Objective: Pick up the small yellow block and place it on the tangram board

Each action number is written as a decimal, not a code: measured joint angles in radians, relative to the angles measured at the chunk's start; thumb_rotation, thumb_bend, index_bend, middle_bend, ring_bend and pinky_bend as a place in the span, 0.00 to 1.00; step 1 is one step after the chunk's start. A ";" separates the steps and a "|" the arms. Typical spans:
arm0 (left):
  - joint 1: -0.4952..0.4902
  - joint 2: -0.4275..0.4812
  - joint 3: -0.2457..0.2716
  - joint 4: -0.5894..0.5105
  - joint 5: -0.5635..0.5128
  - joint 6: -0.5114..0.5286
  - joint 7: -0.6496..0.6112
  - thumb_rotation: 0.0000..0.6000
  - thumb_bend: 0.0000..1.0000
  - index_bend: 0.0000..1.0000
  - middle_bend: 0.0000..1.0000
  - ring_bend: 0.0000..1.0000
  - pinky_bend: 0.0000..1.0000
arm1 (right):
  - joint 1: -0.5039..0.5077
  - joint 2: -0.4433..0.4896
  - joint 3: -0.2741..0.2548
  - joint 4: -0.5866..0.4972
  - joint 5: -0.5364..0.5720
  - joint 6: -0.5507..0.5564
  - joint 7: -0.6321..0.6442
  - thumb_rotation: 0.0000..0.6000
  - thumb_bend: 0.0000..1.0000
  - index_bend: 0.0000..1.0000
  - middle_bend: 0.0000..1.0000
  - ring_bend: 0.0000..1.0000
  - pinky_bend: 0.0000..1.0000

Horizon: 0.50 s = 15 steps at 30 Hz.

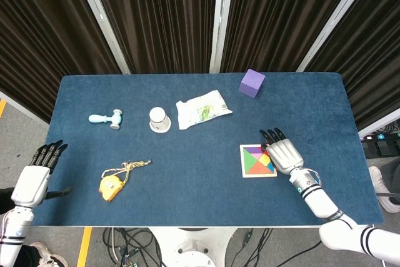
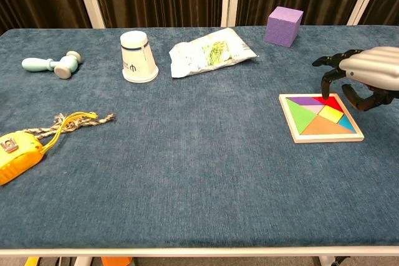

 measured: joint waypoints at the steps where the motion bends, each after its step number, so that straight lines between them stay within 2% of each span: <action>1: 0.000 0.000 0.000 0.000 0.000 0.000 0.001 1.00 0.00 0.04 0.00 0.00 0.00 | -0.001 0.002 0.001 -0.002 -0.004 0.004 0.002 1.00 0.78 0.37 0.00 0.00 0.00; 3: 0.001 0.000 0.000 0.000 0.000 0.001 0.002 1.00 0.00 0.04 0.00 0.00 0.00 | -0.005 0.008 0.004 -0.008 -0.011 0.017 0.007 1.00 0.74 0.34 0.00 0.00 0.00; 5: 0.002 0.000 -0.001 0.000 -0.001 0.005 0.003 1.00 0.00 0.04 0.00 0.00 0.00 | -0.012 0.017 0.008 -0.015 -0.018 0.037 0.012 1.00 0.63 0.26 0.00 0.00 0.00; 7: 0.004 0.001 -0.002 0.000 -0.002 0.010 0.004 1.00 0.00 0.04 0.00 0.00 0.00 | -0.024 0.030 0.010 -0.024 -0.024 0.063 0.016 1.00 0.45 0.11 0.00 0.00 0.00; 8: 0.006 0.001 -0.003 0.001 -0.004 0.012 0.005 1.00 0.00 0.04 0.00 0.00 0.00 | -0.035 0.040 0.010 -0.031 -0.029 0.085 0.019 1.00 0.31 0.05 0.00 0.00 0.00; 10: 0.010 0.002 -0.004 0.004 -0.007 0.015 0.007 1.00 0.00 0.04 0.00 0.00 0.00 | -0.059 0.057 0.008 -0.044 -0.036 0.126 0.025 1.00 0.07 0.00 0.00 0.00 0.00; 12: 0.012 0.002 -0.005 0.007 -0.010 0.018 0.011 1.00 0.00 0.04 0.00 0.00 0.00 | -0.101 0.082 0.002 -0.064 -0.042 0.182 0.046 1.00 0.00 0.00 0.00 0.00 0.00; 15: 0.016 0.002 -0.006 0.016 -0.012 0.024 0.023 1.00 0.00 0.04 0.00 0.00 0.00 | -0.182 0.130 -0.017 -0.096 -0.045 0.260 0.100 0.98 0.00 0.00 0.00 0.00 0.00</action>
